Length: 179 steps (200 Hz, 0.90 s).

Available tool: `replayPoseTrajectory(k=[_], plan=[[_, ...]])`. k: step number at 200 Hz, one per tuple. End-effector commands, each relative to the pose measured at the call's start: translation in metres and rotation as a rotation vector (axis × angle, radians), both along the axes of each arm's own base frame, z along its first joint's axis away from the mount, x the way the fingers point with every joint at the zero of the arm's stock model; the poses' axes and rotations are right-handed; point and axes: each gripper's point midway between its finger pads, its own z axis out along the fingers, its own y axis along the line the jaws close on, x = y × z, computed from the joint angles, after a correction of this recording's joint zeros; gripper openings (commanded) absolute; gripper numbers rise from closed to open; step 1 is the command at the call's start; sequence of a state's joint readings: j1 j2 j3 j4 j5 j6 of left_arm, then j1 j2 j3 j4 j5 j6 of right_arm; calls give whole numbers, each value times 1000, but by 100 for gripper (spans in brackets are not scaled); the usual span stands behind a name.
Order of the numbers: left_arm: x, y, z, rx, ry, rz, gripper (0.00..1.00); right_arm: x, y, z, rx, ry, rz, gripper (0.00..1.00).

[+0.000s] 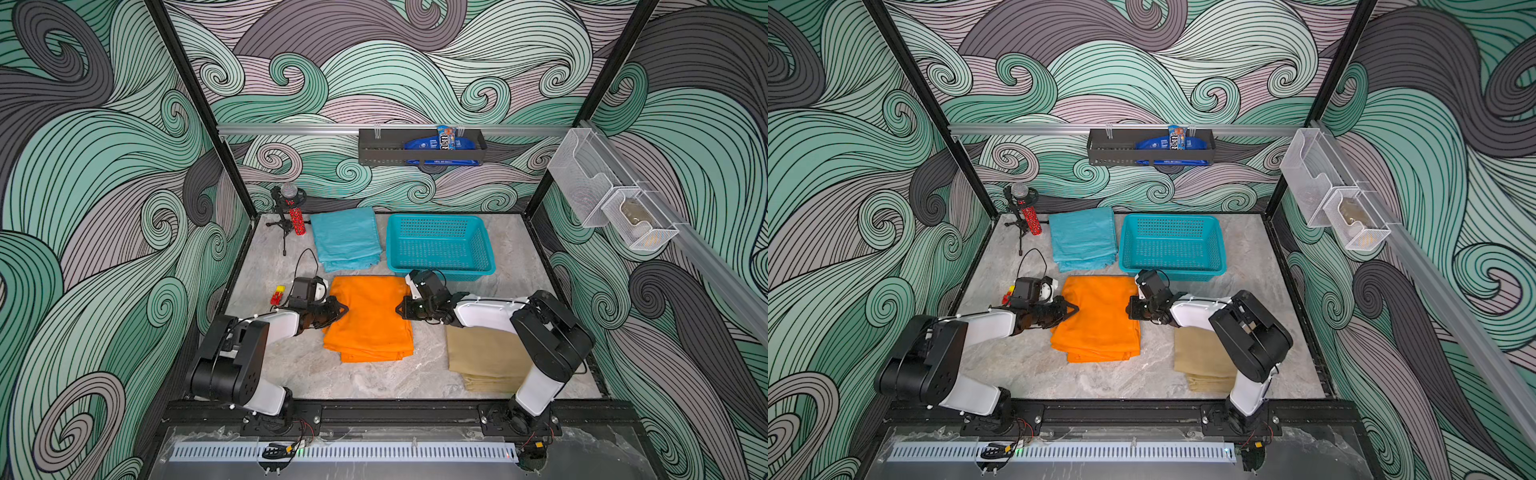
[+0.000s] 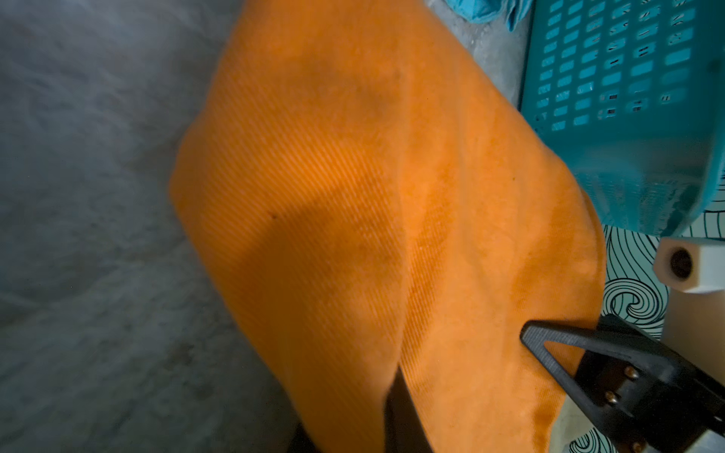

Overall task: Put the folded long pants in the basket
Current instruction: Pick up the long pant at the center of the board, then place the long pant in the basket.

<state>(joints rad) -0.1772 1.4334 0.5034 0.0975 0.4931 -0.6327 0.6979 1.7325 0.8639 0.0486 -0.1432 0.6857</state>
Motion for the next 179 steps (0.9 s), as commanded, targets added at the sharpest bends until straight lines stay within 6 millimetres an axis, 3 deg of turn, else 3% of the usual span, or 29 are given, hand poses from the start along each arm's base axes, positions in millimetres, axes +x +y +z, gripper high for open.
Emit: replayPoseTrajectory(k=[1,58,88,110,146,179], plan=[[-11,-15,37,-58,-37,-43,0,0,33,56,96,-120,94,0],[5,-9,130,-83,-246,25,0,-1,63,139,182,-249,207,0],[19,-15,172,-136,-311,26,0,8,61,190,199,-351,220,0],[35,-25,209,-215,-366,31,0,28,43,222,209,-385,209,0],[60,-46,268,-294,-478,28,0,63,5,243,235,-395,162,0],[88,-96,286,-356,-511,-33,0,114,-56,258,252,-404,65,0]])
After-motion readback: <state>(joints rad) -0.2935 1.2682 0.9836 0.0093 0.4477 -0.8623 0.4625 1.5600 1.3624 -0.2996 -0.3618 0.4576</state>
